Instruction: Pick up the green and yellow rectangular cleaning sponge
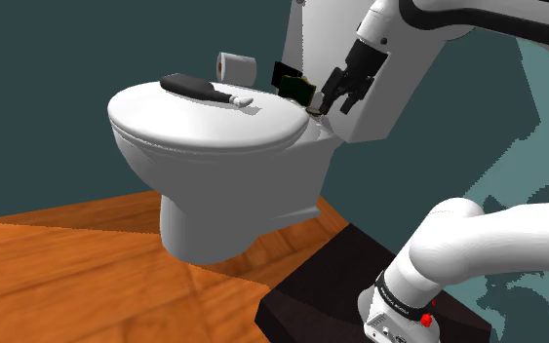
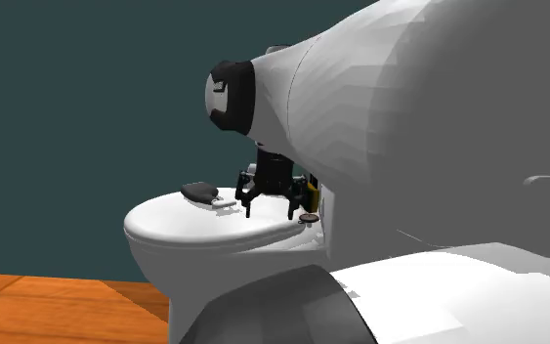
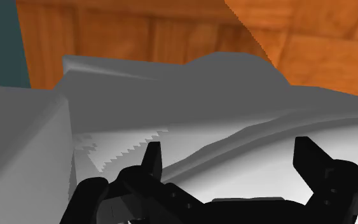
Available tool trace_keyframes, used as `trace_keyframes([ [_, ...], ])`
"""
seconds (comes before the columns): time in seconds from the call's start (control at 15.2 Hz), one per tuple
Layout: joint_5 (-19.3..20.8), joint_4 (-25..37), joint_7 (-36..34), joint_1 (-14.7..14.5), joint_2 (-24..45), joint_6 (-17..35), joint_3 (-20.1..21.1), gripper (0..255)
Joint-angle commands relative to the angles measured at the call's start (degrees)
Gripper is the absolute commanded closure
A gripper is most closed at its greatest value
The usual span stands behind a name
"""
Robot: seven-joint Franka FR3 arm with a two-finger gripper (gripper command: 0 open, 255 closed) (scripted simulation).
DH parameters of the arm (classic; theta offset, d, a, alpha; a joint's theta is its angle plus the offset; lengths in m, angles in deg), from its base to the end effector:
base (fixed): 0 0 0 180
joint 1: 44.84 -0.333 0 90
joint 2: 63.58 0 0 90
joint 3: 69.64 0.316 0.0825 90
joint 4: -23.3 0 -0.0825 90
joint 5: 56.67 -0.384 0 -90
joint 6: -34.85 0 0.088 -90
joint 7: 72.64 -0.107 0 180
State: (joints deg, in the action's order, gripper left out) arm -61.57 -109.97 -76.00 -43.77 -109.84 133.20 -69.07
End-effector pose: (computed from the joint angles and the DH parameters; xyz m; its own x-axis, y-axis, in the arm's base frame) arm 0.3153 0.0063 0.6262 0.9782 -0.0810 0.1912 -0.0648 -0.9939 -0.0895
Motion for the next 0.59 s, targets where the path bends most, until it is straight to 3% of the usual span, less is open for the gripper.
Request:
trace_keyframes([
  [0.0,0.00,0.00,0.00,0.00,0.00,0.00,0.00,0],
  [0.53,3.29,18.78,14.15,-0.95,20.47,-4.88,-7.55,0],
])
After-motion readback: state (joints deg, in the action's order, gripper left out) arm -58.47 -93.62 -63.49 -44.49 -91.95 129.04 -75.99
